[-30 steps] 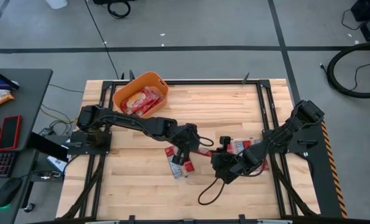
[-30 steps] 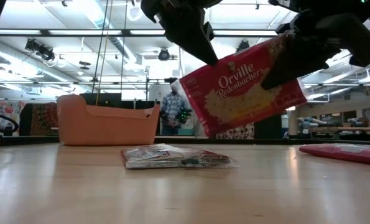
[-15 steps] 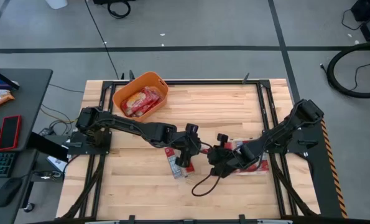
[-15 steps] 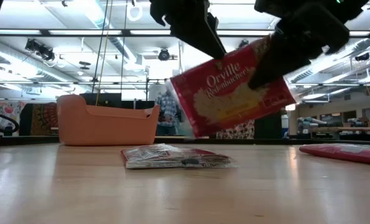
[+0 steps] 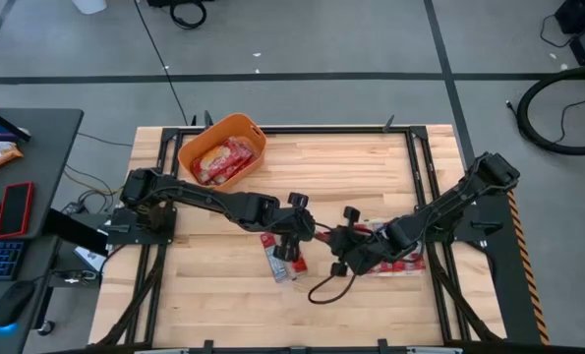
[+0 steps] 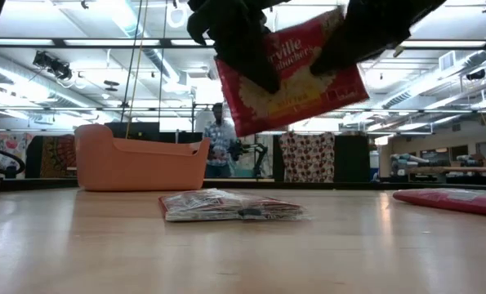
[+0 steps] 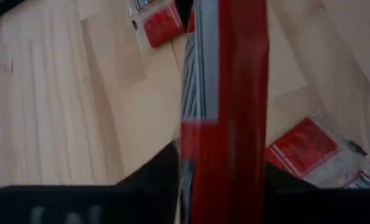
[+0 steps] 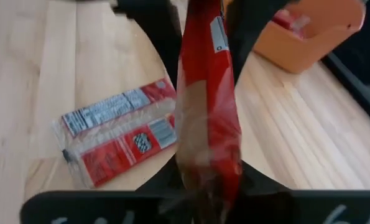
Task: Sort popcorn bags into baskets
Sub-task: Put the red popcorn bag into the orange container
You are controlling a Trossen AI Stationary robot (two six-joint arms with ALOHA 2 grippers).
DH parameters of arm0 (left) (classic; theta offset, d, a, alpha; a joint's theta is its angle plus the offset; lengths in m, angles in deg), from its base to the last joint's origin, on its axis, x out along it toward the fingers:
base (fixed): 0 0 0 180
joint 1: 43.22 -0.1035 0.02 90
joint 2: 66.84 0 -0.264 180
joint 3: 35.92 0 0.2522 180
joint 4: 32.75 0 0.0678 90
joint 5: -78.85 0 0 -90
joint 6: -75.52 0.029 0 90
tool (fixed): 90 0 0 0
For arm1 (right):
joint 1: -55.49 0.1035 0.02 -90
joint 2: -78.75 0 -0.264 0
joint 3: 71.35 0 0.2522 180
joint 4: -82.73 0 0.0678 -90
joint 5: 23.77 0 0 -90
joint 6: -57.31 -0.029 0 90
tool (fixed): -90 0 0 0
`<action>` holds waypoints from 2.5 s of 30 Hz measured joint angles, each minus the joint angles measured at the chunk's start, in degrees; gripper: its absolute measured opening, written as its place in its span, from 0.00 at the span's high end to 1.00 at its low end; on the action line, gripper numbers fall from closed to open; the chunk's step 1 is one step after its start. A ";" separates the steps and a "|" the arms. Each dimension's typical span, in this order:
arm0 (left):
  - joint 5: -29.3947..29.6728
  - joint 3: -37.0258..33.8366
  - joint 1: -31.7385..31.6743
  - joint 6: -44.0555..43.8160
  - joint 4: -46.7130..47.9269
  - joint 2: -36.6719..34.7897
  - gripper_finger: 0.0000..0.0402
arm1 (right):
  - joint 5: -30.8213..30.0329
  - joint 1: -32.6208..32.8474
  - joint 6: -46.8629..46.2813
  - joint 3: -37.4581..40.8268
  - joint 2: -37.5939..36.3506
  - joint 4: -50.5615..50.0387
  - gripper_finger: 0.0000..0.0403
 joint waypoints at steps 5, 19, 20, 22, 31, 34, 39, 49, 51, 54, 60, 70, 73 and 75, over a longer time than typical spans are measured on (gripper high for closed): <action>-0.05 0.00 -0.26 0.01 2.58 -0.05 0.91 | -0.72 0.22 5.03 0.00 -0.40 3.28 0.80; -3.89 -2.24 -9.92 -7.78 19.82 -13.24 0.93 | -0.92 2.66 -5.32 -0.11 -11.45 -11.03 0.46; -4.26 -3.20 -11.50 -8.31 20.30 -14.81 0.93 | -0.93 2.74 -6.64 -0.11 -11.35 -12.14 0.45; -5.15 -5.35 -15.07 -9.08 21.24 -17.68 0.93 | -0.91 2.98 -8.33 -0.09 -10.50 -12.94 0.45; -16.57 -13.05 -36.27 -8.02 23.23 -24.48 0.93 | -0.67 4.04 -9.34 0.00 -5.81 -11.23 0.46; -19.59 -15.05 -44.19 -6.29 23.53 -24.35 0.93 | -0.69 4.18 -9.88 0.00 -5.42 -10.78 0.46; -23.51 -17.65 -55.96 -4.82 23.52 -23.47 0.93 | -0.67 4.76 -9.73 0.00 -5.01 -10.51 0.46; -25.97 -20.33 -65.31 -4.33 23.60 -16.98 0.92 | -0.81 4.76 -8.29 0.00 -5.01 -8.68 0.46; -24.23 -20.28 -64.94 -4.31 23.65 -16.04 0.89 | -0.83 4.74 -8.27 0.00 -5.01 -8.49 0.46; -18.73 -20.27 -64.40 -3.82 23.83 -15.78 0.81 | -0.81 4.76 -8.27 0.00 -5.01 -8.51 0.46; -8.91 -17.29 -62.06 -2.94 24.16 -16.68 0.62 | -0.85 4.74 -7.88 0.00 -5.01 -8.43 0.46; 0.46 -10.54 -56.51 0.03 26.22 -16.63 0.50 | -0.89 4.73 -7.90 0.00 -5.01 -8.12 0.46; 1.27 -10.62 -56.05 1.44 26.29 -16.53 0.51 | -0.89 4.63 -7.90 0.00 -5.01 -8.14 0.46; 0.90 -11.02 -56.41 1.47 26.25 -16.45 0.53 | -0.89 4.63 -7.90 0.00 -5.01 -8.13 0.46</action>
